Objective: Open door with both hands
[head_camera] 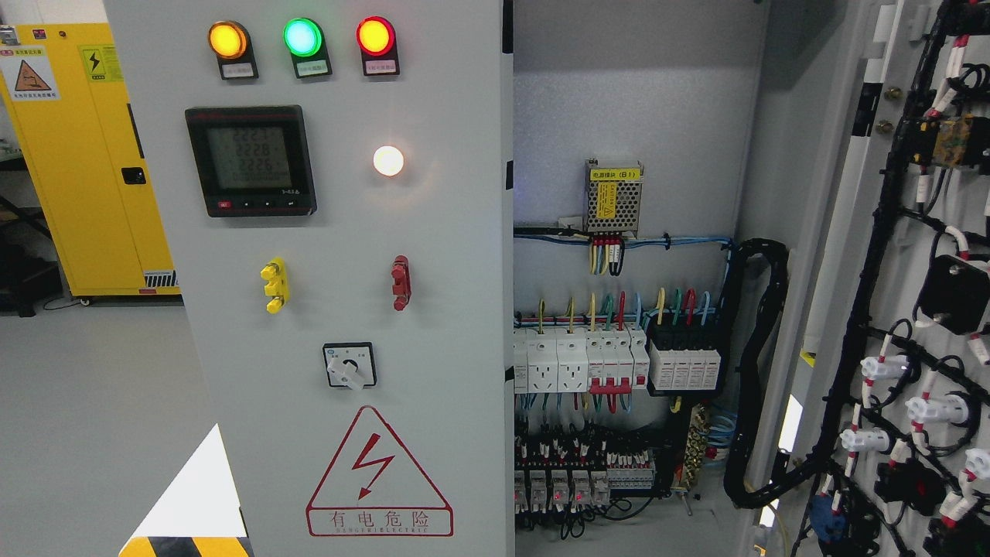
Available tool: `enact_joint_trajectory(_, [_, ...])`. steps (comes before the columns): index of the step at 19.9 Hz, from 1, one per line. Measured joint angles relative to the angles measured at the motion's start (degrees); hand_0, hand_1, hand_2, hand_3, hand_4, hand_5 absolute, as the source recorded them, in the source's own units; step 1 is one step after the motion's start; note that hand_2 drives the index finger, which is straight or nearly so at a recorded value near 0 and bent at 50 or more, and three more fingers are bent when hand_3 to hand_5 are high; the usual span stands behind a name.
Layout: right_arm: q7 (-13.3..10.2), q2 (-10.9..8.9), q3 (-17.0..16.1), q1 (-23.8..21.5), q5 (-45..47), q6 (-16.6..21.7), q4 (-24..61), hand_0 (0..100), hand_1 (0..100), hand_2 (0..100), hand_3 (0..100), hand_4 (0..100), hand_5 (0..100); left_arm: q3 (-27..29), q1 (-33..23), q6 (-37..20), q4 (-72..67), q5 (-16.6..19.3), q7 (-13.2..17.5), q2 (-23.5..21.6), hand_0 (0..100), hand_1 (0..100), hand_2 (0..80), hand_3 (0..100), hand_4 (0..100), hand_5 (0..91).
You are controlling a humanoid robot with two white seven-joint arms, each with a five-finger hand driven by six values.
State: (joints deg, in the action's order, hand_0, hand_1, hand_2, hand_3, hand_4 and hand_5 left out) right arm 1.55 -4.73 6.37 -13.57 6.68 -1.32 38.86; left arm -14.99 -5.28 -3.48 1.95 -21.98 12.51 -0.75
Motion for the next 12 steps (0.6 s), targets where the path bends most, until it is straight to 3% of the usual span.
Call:
enact_joint_trajectory(5, [0.1, -0.75, 2.5, -7.3, 0.1, 0.0, 21.9, 21, 6, 0, 0, 0, 0, 0.0, 0.0, -0.6, -0.7, 0.0, 0.0, 0.3, 29, 11, 0.0, 0, 0, 0.0])
enact_joint_trajectory(12, [0.2, -1.67, 5.8, -12.1, 0.1, 2.3, 47.1, 21, 6, 0, 0, 0, 0, 0.1, 0.0, -0.7, -1.3, 0.0, 0.0, 0.5, 29, 11, 0.0, 0, 0, 0.0])
